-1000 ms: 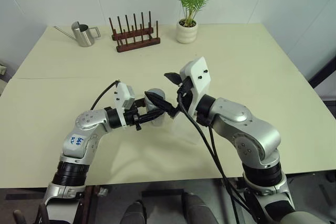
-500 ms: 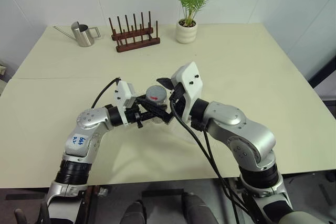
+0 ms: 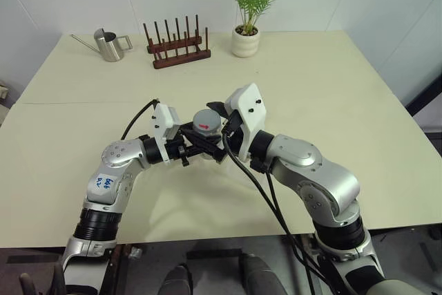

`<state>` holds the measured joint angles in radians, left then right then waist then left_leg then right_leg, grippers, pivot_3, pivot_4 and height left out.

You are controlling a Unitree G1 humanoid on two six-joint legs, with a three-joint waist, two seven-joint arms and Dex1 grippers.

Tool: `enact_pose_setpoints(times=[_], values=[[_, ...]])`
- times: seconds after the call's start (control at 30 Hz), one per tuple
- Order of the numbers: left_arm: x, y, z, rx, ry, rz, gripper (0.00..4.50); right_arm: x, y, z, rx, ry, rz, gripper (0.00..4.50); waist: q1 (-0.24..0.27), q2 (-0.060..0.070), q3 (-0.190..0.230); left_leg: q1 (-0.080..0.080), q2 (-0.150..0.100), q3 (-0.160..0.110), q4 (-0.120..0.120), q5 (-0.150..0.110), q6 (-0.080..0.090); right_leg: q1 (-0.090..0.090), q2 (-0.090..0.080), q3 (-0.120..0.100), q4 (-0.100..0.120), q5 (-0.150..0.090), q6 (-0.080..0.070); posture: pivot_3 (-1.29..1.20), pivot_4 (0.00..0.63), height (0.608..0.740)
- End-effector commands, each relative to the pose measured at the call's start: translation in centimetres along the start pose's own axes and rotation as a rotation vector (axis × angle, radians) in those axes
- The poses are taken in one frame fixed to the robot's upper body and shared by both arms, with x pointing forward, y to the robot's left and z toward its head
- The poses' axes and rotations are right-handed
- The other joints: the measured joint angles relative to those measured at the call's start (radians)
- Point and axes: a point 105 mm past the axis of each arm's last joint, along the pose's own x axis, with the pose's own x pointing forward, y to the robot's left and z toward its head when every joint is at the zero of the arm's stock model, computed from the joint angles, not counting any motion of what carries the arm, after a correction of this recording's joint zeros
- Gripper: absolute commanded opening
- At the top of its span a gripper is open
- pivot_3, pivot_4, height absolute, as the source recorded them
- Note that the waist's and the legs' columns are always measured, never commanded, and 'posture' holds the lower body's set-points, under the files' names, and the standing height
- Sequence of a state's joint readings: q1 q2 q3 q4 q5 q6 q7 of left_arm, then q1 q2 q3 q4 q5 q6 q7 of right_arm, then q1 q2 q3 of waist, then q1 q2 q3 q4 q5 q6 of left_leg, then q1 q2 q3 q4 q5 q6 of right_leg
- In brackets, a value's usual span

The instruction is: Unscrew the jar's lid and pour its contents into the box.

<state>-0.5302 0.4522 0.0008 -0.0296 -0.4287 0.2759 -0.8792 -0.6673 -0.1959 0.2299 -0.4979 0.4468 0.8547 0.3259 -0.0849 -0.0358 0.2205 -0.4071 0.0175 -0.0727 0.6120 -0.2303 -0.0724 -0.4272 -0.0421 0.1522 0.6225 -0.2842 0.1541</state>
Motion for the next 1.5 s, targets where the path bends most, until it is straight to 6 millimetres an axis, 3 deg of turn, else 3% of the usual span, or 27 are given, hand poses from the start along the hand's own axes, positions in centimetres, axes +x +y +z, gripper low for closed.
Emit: enact_pose_setpoints(times=[0.03, 0.2, 0.53, 0.7, 0.83, 1.1, 1.5], values=[[0.1, 0.0, 1.8, 0.050, -0.054, -0.009, 1.93, -0.1, 0.2, 0.7, -0.011, -0.038, 0.006, 4.11, 0.000, 0.000, 0.000, 0.000, 0.000, 0.000, 0.000, 0.000, 0.000, 0.000, 0.000, 0.000, 0.000, 0.000, 0.000, 0.00, 0.150, 0.740], [0.1, -0.1, 1.9, 0.049, -0.057, -0.012, 1.93, -0.1, 0.1, 1.2, -0.006, -0.058, 0.006, 2.72, 0.000, 0.000, 0.000, 0.000, 0.000, 0.000, 0.000, 0.000, 0.000, 0.000, 0.000, 0.000, 0.000, 0.000, 0.000, 0.00, 0.150, 0.740], [-0.1, -0.4, 1.6, 0.023, -0.055, -0.034, 1.93, -0.3, 0.4, 2.6, 0.010, -0.125, 0.050, 2.72, 0.000, 0.000, 0.000, 0.000, 0.000, 0.000, 0.000, 0.000, 0.000, 0.000, 0.000, 0.000, 0.000, 0.000, 0.000, 0.00, 0.150, 0.740], [-0.6, -1.5, 1.6, -0.013, -0.050, -0.130, 1.93, -0.9, 1.9, 3.4, 0.026, -0.152, 0.194, 2.72, -0.001, 0.000, 0.000, 0.000, 0.000, 0.000, 0.000, 0.000, 0.000, 0.000, 0.000, 0.000, 0.000, 0.000, 0.000, 0.00, 0.150, 0.740], [-1.0, -2.4, 1.9, -0.024, -0.039, -0.251, 1.93, -2.0, 4.1, 3.3, -0.007, -0.110, 0.414, 2.72, 0.001, 0.000, 0.000, 0.000, 0.000, 0.000, 0.000, 0.000, 0.000, 0.000, 0.000, 0.000, 0.000, 0.000, 0.000, 0.00, 0.150, 0.740], [-1.2, -3.0, 2.5, -0.018, -0.031, -0.432, 1.93, -2.7, 5.4, 4.2, -0.029, -0.103, 0.637, 2.72, -0.002, 0.000, 0.000, 0.000, 0.000, 0.000, 0.000, 0.000, 0.000, 0.000, 0.001, 0.000, 0.000, 0.000, 0.000, 0.00, 0.150, 0.740], [-0.9, -3.3, 2.8, 0.005, -0.029, -0.558, 1.93, -2.5, 5.6, 4.3, -0.042, -0.098, 0.691, 2.72, -0.001, 0.000, 0.000, 0.000, 0.000, 0.000, 0.000, 0.000, 0.000, 0.000, 0.000, 0.000, 0.000, 0.000, 0.000, 0.00, 0.150, 0.740]])
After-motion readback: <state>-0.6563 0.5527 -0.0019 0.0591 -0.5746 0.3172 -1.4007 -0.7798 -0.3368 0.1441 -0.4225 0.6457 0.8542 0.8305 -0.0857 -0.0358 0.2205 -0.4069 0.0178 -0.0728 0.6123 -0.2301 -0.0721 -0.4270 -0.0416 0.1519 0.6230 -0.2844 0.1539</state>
